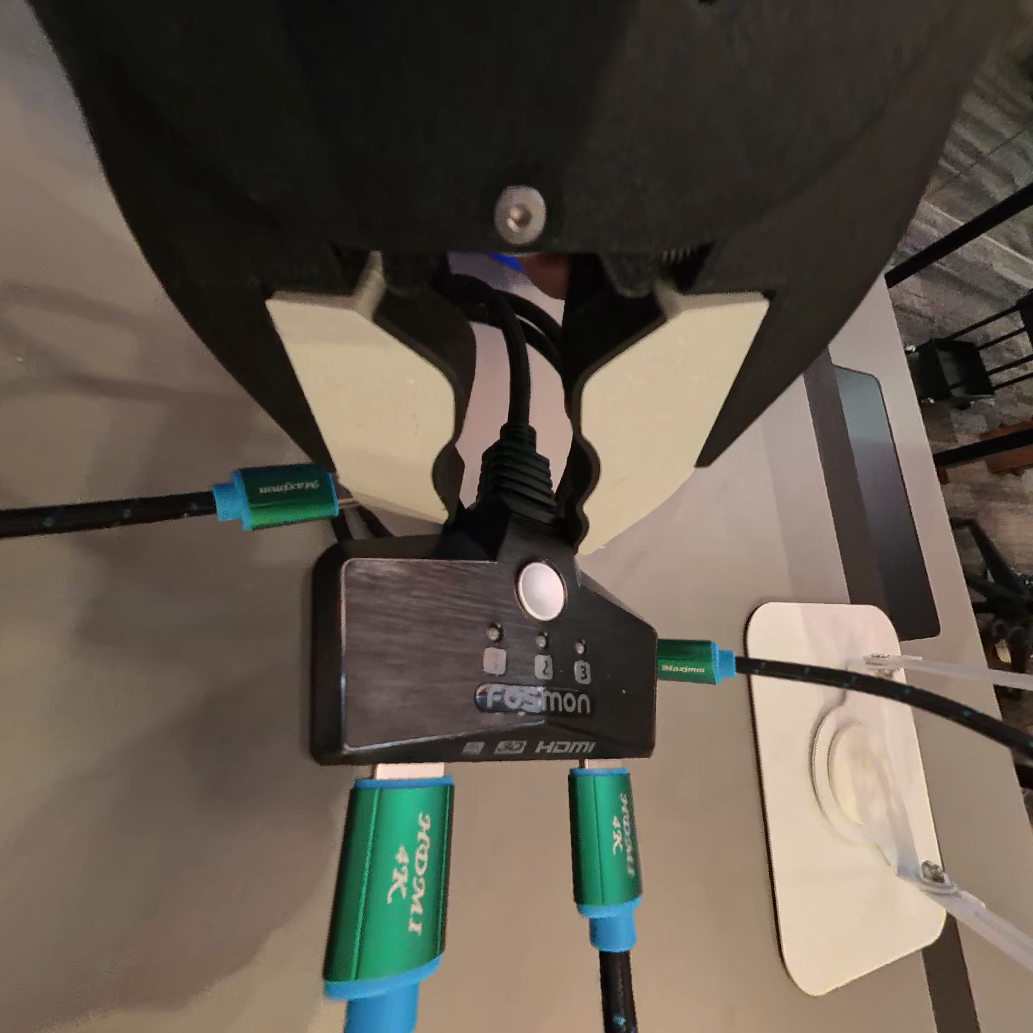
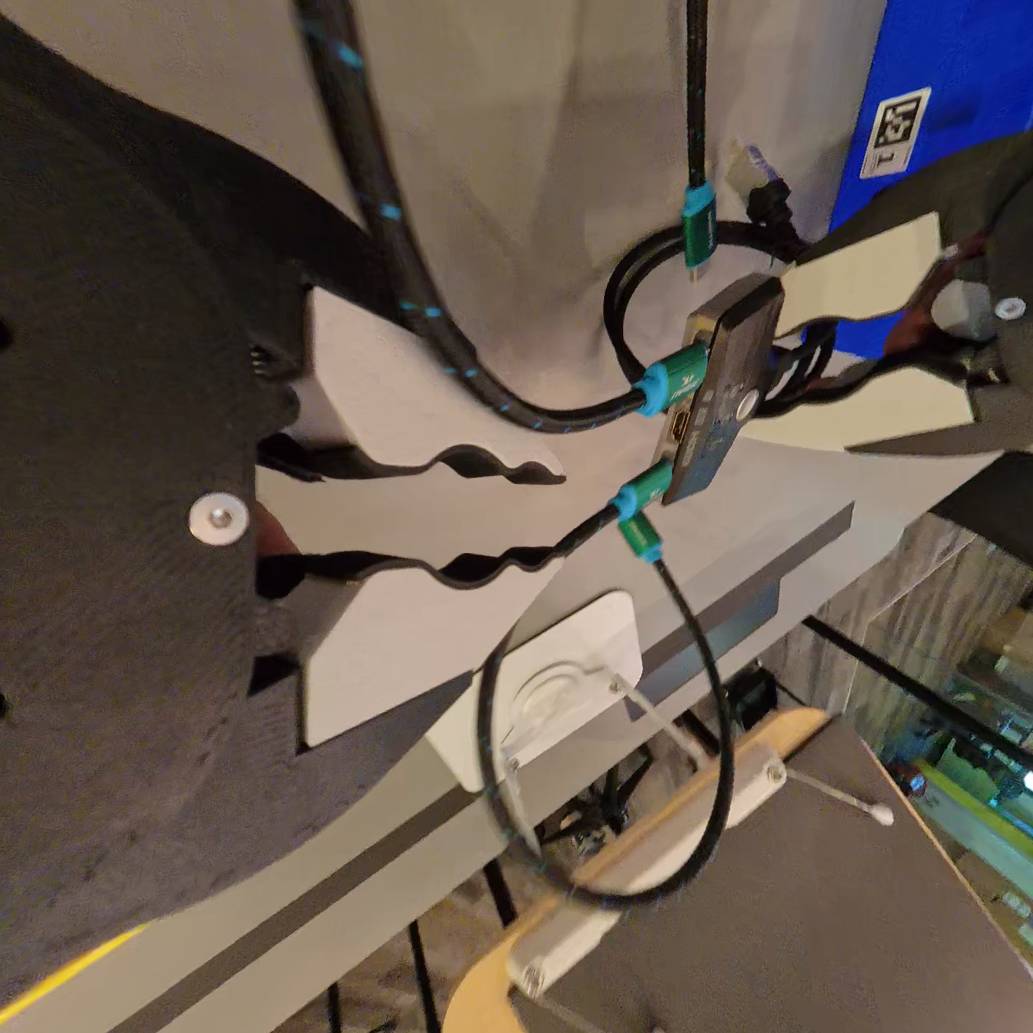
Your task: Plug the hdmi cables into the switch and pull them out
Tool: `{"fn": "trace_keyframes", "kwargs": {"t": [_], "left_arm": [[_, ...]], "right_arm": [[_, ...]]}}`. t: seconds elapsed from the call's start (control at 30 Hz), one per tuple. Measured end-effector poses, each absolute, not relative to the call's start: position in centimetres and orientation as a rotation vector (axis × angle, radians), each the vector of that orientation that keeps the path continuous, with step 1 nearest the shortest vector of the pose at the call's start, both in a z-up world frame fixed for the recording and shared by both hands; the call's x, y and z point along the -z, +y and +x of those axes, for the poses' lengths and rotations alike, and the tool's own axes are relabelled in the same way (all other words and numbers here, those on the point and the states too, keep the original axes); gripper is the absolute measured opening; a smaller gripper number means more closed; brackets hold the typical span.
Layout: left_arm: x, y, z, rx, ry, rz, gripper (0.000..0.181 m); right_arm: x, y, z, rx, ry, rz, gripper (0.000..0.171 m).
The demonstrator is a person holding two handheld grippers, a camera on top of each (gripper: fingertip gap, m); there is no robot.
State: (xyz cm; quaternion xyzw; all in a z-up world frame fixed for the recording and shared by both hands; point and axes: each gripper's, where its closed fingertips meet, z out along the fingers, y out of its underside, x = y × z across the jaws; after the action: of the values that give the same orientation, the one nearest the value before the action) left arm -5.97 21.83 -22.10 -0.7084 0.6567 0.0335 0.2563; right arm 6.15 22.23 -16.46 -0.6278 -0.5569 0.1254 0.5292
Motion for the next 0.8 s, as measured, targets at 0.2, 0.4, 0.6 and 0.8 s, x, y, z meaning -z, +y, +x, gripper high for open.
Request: {"fn": "trace_keyframes", "kwargs": {"t": [0.2, 0.4, 0.6, 0.8], "left_arm": [[21.6, 22.4, -6.9, -0.149, 1.738, -1.966, 0.033], [20.7, 22.7, -6.9, -0.207, 1.723, -1.938, 0.033], [19.4, 22.0, -6.2, -0.137, 1.662, -1.917, 0.032], [19.4, 22.0, -6.0, -0.14, 1.664, -1.883, 0.032]], "right_arm": [[10.8, 20.8, 8.7, -0.337, -1.28, -1.499, 0.016], [12.1, 18.7, 5.0, -0.536, -1.399, -1.511, 0.031], [15.4, 19.0, 2.8, -0.831, -1.365, -1.584, 0.034], [17.5, 18.9, 1.1, -1.04, -1.333, -1.615, 0.03]]}}
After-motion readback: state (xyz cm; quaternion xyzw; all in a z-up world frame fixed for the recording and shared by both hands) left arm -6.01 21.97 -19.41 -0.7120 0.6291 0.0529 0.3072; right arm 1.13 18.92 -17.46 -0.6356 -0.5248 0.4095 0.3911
